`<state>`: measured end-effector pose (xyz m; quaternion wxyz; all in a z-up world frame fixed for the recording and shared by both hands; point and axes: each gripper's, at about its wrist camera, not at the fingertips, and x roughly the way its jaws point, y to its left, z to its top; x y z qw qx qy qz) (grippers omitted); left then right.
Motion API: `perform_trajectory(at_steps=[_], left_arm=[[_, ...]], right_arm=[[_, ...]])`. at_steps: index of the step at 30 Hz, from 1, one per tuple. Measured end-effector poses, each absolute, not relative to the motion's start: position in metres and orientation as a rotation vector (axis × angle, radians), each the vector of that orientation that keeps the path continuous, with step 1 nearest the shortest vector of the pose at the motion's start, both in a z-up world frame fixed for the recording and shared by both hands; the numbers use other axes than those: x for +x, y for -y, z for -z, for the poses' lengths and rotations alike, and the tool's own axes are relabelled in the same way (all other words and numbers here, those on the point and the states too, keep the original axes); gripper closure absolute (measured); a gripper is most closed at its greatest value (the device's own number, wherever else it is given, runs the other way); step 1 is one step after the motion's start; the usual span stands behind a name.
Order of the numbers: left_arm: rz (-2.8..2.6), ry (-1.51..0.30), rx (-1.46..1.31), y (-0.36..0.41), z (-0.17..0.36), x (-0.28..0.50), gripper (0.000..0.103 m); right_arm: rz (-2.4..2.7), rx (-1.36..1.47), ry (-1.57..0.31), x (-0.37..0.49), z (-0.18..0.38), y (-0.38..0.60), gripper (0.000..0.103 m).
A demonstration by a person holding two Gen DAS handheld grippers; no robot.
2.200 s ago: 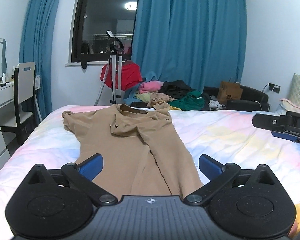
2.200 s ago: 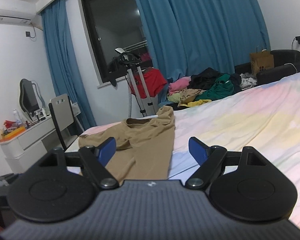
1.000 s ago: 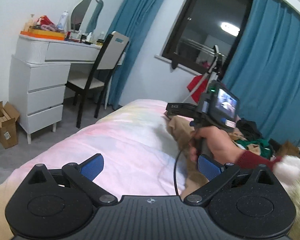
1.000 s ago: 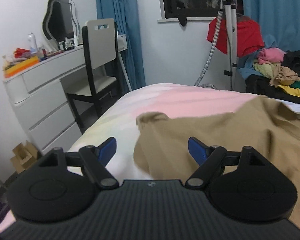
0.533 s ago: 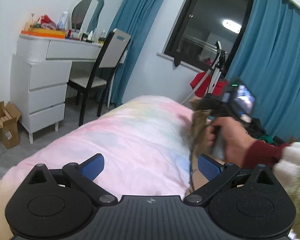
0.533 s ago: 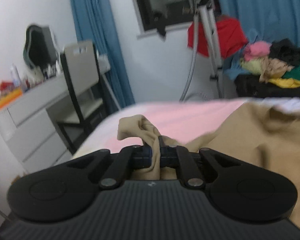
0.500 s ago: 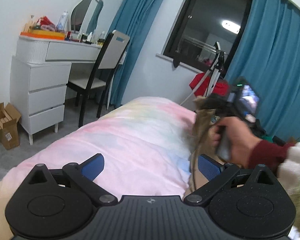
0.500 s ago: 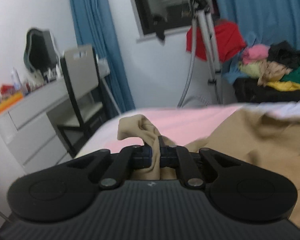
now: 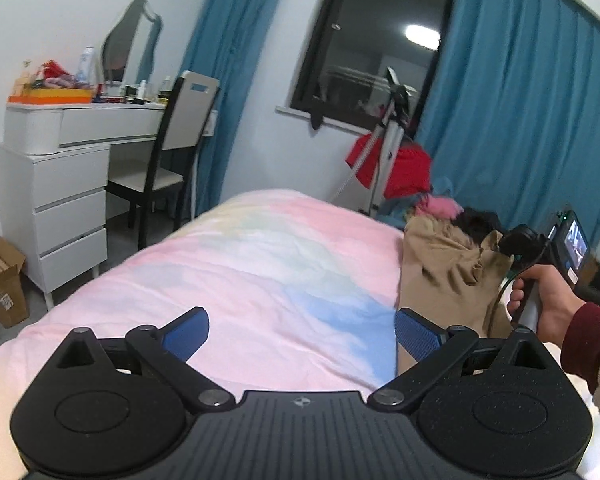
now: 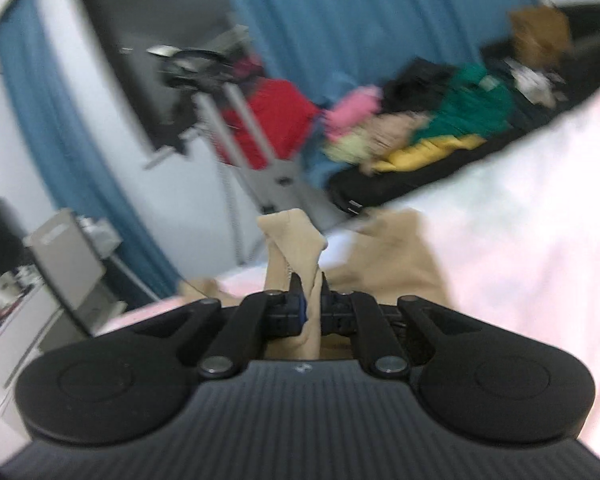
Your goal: Fold clothes
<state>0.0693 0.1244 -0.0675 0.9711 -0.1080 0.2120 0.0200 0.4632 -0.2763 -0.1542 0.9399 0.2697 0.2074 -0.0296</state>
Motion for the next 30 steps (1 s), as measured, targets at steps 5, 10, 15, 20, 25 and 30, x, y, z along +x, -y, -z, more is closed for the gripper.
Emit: perform_trajectory(at_steps=[5,10,15,20,25,30], left_arm=[[-0.021,-0.463,-0.172,-0.108,0.082,0.086,0.003],[-0.003,-0.48,-0.131,-0.095,0.088,0.096,0.003],[0.029,-0.535,-0.12,-0.082,0.095,0.101,0.003],[0.045,-0.578,-0.103,-0.07,0.097,0.095,0.003],[0.105,-0.597,-0.063,-0.053,0.089,0.066,0.003],[0.195,-0.616,-0.029,-0.037,0.081,0.033,0.006]], right_arm=[[0.02,0.566,-0.46,0.457,0.167,0.288,0.089],[-0.038,0.571,-0.49,0.449,0.174,0.293,0.023],[-0.088,0.49,-0.435,0.389,0.146,0.283,0.023],[-0.142,0.388,-0.362,0.3,0.102,0.265,0.023],[-0.141,0.428,-0.319,0.177,0.073,0.256,0.023],[-0.074,0.494,-0.352,0.076,0.086,0.258,0.022]])
